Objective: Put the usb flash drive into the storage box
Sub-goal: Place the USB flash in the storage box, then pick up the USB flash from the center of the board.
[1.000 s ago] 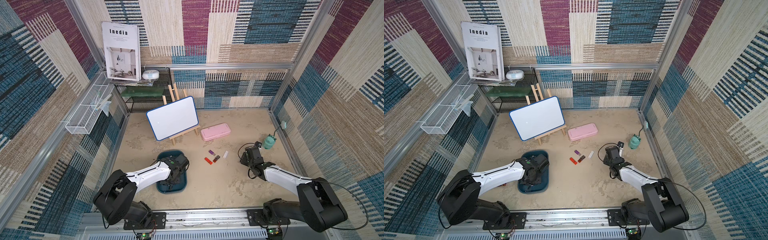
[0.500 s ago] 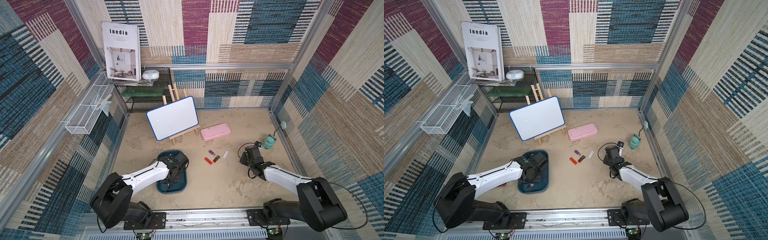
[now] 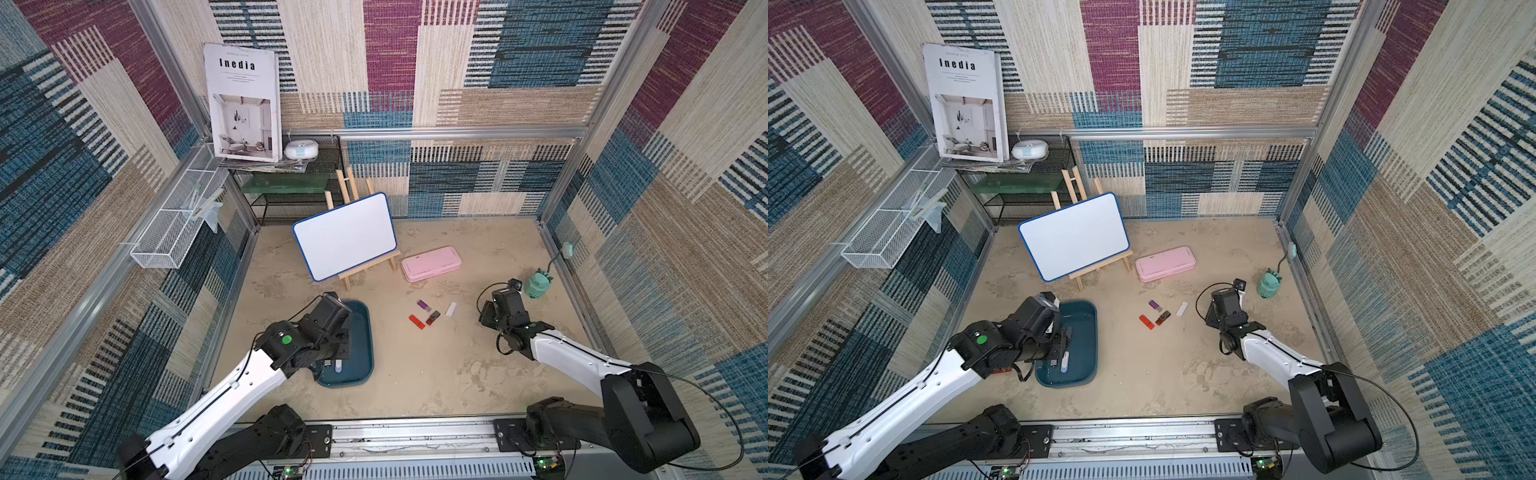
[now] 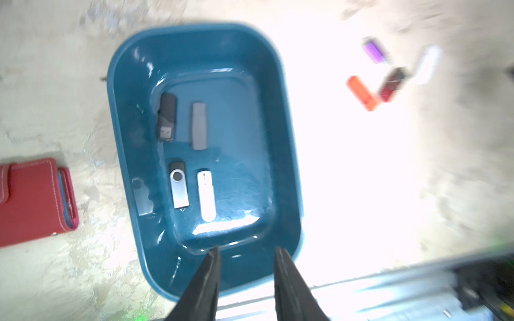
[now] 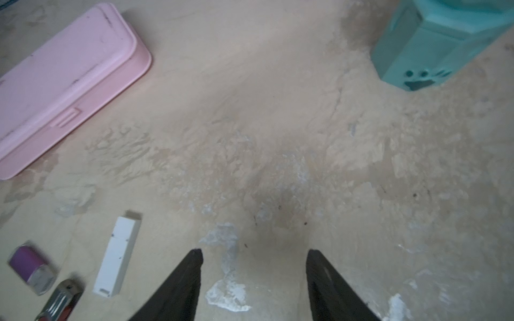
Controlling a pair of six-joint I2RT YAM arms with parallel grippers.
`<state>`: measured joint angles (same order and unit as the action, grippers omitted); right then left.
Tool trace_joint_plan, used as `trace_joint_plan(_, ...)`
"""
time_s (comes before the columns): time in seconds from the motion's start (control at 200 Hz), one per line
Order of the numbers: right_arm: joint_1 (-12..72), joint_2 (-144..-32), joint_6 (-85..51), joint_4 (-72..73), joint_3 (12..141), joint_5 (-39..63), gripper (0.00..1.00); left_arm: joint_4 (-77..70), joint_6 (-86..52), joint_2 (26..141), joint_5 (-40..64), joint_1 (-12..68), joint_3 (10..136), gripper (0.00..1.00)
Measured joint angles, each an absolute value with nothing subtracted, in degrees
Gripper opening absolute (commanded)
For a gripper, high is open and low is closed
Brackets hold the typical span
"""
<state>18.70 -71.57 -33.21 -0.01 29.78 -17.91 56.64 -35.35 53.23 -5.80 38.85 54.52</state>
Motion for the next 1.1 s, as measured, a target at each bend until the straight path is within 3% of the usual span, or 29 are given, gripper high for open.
trace_joint_plan(0.16,19.70,-77.19,-31.75,-2.15,36.82,-11.25,0.66,57.45,-31.73,47.94,-6.33,38.83,55.02,0.38)
trace_joint_plan(0.436,25.52,-91.53,-32.58,-11.73,51.27,-9.34,0.66,57.39,-29.91,45.78,-7.14,38.83,52.82,0.39)
trace_joint_plan(0.821,27.51,-100.84,-35.51,-17.32,57.67,-8.97,0.63,57.17,-29.78,42.96,-7.38,38.81,52.45,0.39)
trace_joint_plan(1.102,29.21,-104.62,-35.62,-17.67,61.19,-12.56,0.55,56.99,-29.76,42.35,-7.53,38.81,52.18,0.39)
